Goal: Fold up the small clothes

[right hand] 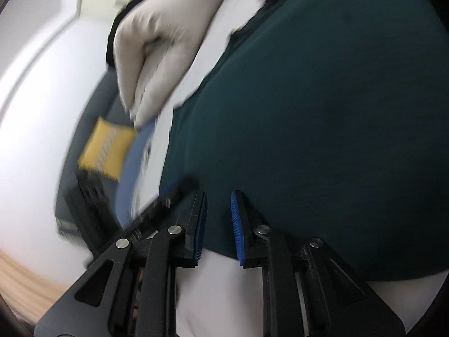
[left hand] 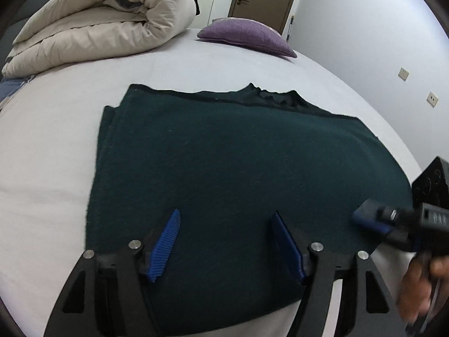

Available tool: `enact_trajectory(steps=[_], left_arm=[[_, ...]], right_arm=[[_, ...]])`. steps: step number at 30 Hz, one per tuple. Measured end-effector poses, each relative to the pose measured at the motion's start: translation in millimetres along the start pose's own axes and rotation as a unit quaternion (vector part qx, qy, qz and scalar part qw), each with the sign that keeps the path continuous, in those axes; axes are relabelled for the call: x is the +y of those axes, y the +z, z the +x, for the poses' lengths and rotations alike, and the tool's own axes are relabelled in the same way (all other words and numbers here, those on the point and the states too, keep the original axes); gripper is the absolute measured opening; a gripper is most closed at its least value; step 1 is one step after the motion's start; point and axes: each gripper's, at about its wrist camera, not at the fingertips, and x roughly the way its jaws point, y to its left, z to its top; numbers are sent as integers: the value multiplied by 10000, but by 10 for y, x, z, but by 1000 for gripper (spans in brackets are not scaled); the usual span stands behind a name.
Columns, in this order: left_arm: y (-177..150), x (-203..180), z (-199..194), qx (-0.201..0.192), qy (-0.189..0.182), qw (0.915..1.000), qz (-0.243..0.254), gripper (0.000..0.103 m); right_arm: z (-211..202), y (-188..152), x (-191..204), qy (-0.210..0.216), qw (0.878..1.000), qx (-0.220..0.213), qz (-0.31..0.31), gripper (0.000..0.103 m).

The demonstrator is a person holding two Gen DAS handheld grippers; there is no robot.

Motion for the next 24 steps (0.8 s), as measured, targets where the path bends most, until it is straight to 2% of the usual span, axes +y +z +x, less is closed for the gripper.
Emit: enact_trajectory(steps=[3,7,10,11,13,17,20,24], left_arm=[[-59,146,-78,-17,-29,9999,-122,63],[-150,262,-144,33,-59,9997,-229,63],[-162,263,-158,62,-19,9997,-240,63],[-159,258,-149,71,-9,9997,-235,63],[-154,255,-144,74,3,9997,-238,63],[-151,255,-138,77,-8,9997,-232,63],[-155,248,-135,81,-9,9997,-242,63],[-161,238,-129,99,29,9997,-199,63]], right_arm=[[-537,95,-346,-102,9977,-563,349,15],[-1275,182,-823,-264,9851,-1442,895,14],[-1651,291,-975,-518,9763,-1829,1038,17],[-1842,338,-1058,-577,9750,-1879,1034,17],[-2006,364,-984,-817,9721,-1988,935,20],[-2135,291,-606,-1131,9728,-1978,417,42],[-2049,154,-301,-1013,9782,-1809,106,42],[-1688,142,20,-866,9853,-1453,-238,42]])
